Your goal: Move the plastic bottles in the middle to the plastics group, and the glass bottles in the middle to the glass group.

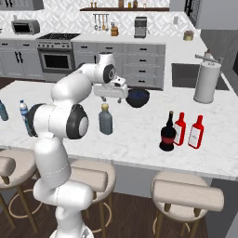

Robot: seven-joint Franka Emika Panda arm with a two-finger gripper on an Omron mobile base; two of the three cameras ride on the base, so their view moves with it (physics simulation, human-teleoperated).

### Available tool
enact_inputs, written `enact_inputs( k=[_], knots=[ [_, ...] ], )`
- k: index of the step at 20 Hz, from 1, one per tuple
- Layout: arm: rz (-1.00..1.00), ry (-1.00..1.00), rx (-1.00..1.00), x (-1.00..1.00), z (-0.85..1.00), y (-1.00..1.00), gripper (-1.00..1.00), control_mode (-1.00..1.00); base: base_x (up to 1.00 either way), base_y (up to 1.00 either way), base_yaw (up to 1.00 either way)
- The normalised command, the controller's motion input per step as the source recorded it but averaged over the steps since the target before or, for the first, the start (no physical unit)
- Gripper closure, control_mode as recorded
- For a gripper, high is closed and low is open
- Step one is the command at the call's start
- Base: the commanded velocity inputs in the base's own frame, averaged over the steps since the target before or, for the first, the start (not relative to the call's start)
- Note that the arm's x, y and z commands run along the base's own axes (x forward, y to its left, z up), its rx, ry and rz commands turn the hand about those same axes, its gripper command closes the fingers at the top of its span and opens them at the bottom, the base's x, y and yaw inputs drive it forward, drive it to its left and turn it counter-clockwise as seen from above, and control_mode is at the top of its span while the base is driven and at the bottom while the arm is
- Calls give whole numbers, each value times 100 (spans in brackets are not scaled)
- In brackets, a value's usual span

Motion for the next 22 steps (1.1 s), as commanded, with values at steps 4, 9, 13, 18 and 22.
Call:
enact_inputs(
  k=[4,9,13,18,22],
  knots=[
    [0,29,0,61,-36,49,-100,-100,0,0,0],
    [0,25,4,39,-28,34,-100,-100,0,0,0],
    [0,11,8,11,-20,22,-100,-100,0,0,0],
    [0,0,4,8,-15,3,-100,-100,0,0,0],
    [0,0,0,2,-12,0,-100,-100,0,0,0]
  ],
)
